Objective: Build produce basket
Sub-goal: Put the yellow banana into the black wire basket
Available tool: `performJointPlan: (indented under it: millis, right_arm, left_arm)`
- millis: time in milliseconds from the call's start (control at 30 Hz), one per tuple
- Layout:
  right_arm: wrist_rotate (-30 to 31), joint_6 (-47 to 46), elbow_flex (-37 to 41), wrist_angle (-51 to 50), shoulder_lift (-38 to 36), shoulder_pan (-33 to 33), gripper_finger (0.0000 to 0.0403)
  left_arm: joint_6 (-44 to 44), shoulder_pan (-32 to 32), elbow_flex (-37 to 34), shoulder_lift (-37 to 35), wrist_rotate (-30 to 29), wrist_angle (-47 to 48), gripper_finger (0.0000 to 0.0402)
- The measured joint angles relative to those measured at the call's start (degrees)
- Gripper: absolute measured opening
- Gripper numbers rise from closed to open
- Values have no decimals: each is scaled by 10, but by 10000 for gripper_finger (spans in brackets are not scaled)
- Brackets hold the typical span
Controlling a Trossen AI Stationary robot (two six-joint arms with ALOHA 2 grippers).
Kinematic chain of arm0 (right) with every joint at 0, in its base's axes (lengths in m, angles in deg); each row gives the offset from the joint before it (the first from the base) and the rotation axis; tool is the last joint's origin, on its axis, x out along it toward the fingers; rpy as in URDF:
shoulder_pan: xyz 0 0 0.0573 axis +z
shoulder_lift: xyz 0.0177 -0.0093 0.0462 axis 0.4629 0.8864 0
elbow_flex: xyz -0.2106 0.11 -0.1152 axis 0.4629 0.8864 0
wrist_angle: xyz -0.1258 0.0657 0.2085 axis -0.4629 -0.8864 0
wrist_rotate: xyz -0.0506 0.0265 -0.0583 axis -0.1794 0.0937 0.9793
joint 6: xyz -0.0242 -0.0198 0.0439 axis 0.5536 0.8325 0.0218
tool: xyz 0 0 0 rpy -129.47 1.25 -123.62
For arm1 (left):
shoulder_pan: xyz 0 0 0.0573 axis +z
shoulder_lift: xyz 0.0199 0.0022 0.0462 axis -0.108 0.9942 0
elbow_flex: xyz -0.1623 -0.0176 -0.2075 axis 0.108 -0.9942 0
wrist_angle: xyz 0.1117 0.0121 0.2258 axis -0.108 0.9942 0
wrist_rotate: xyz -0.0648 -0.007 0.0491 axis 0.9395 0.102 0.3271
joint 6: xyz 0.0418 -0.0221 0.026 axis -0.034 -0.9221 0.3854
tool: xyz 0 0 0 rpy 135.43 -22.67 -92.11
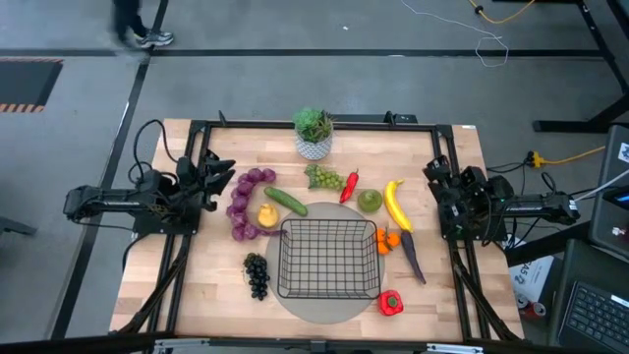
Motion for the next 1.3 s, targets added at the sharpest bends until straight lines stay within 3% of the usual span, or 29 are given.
performJointPlan:
  millis: [267, 467, 633, 800, 1000, 1300]
  right_arm:
    - [-12, -37, -116, -223, 20, 0, 188]
    - [-63, -11, -267, -470, 73, 0, 188]
    - [-112, -48, -366, -623, 94, 0, 188]
    - [-151, -124, -438, -829, 95, 0, 188]
    - [-124, -209, -447, -972, 95, 0, 188]
    - [7, -287, -386, -999, 103, 0, 188]
  left_arm:
    - [-20, -43, 7, 99, 29, -58, 139]
    - [-61, -100, 78, 214, 53, -50, 139]
    - [-82, -158, 175, 270, 147, 44, 135]
    - [-30, -229, 259, 335, 152, 208, 134]
    - [-31, -293, 319, 403, 152, 288, 134]
    - [4, -359, 344, 424, 123, 323, 134]
